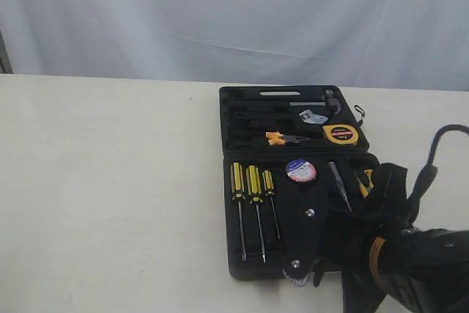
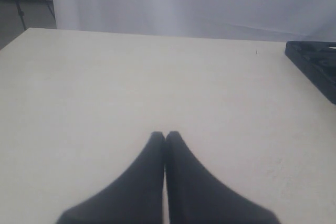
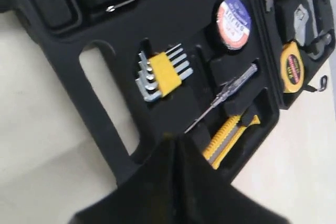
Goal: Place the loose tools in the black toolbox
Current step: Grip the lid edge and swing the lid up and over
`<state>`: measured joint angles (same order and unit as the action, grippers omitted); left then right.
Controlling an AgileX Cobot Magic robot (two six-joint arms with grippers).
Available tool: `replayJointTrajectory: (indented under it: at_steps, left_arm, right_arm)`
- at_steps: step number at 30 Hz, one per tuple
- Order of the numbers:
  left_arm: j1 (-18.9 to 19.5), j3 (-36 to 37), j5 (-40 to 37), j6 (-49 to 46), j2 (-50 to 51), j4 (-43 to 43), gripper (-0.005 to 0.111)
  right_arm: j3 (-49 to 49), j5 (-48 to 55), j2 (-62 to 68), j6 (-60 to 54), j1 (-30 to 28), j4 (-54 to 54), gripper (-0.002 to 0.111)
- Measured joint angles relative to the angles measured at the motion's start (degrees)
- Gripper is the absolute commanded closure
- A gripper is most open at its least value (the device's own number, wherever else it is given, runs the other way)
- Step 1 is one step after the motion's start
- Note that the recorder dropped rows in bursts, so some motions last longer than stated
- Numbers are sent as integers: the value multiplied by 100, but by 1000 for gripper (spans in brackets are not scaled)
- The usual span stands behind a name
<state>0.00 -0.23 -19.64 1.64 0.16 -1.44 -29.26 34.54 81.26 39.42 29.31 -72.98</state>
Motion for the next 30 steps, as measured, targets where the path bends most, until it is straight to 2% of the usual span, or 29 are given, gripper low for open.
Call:
replayJointTrajectory:
  at_steps: [7, 11, 14, 17, 20, 30]
  left_arm:
    - [0, 0, 0, 0, 0, 0, 107]
    - [0, 0, 0, 0, 0, 0, 107]
    - [0, 0, 0, 0, 0, 0, 107]
    - [0, 0, 0, 0, 0, 0, 107]
    - [0, 0, 0, 0, 0, 0, 107]
    - [0, 0, 0, 0, 0, 0, 107]
  right_arm:
    - [-26, -479, 307, 1431, 0, -540, 108]
    - [-35, -468, 320, 1705, 0, -822, 107]
    - [-35, -468, 433, 1757, 0, -884, 94]
    - [-35, -547, 610, 1757, 0, -884, 74]
    - [-35, -605, 816, 1757, 0, -884, 63]
    - [-39, -592, 1283, 1757, 0, -1108, 62]
